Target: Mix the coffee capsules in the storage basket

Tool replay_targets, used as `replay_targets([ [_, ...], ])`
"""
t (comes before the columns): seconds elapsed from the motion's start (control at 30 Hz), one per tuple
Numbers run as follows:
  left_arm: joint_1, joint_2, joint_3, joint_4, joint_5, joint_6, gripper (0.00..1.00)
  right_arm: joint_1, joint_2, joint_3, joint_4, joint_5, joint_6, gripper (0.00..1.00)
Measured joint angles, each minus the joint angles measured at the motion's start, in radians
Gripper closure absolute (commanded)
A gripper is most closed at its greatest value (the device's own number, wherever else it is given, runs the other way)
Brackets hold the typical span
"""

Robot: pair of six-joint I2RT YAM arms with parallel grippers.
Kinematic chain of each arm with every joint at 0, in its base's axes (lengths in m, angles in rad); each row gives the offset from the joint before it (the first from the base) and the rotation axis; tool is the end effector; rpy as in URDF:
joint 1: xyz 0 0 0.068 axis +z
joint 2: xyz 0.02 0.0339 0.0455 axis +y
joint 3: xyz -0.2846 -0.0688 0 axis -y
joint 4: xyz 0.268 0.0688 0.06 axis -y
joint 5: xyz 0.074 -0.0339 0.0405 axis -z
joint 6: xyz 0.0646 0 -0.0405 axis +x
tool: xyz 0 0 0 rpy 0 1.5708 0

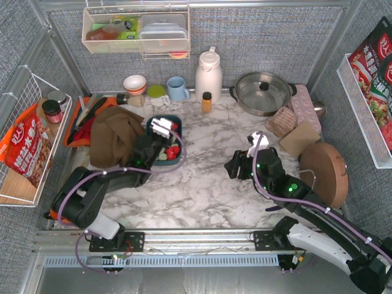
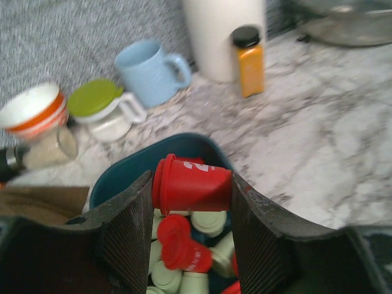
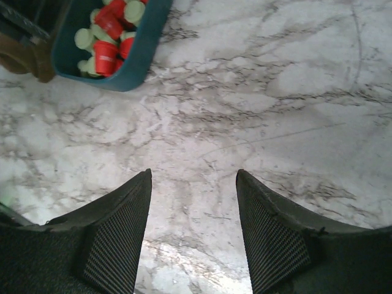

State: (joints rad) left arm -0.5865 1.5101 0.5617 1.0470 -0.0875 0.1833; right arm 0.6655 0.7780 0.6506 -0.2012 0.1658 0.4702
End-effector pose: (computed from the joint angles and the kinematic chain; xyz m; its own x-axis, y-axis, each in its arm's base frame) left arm 0.2908 -0.1865 0.2284 0.1679 0.1064 -0.9800 0.4559 0.8731 0.1729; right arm 0.1805 0.1281 0.2943 -0.4465 0.2176 -0.8679 -0.3183 0.8679 0.3813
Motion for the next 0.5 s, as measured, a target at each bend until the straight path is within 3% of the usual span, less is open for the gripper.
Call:
replay_targets([
  [0.17,0.095,0.126,0.116,-0.114,0.005,-0.083,0.54,0.000,0.019,0.000,-0.034,0.044,-0.024,0.39],
  [0.33,0.160,0.251,0.202,-0.156,-0.015,-0.134,0.31,0.000,0.009,0.000,-0.058,0.066,-0.049,0.38],
  [0.47,0.170,0.287,0.245,-0.166,-0.049,-0.150,0.02,0.000,-0.004,-0.002,-0.072,0.093,-0.078,0.37],
  [0.5,0.169,0.287,0.248,-0.166,-0.056,-0.150,0.01,0.000,-0.004,-0.006,-0.072,0.102,-0.085,0.34],
])
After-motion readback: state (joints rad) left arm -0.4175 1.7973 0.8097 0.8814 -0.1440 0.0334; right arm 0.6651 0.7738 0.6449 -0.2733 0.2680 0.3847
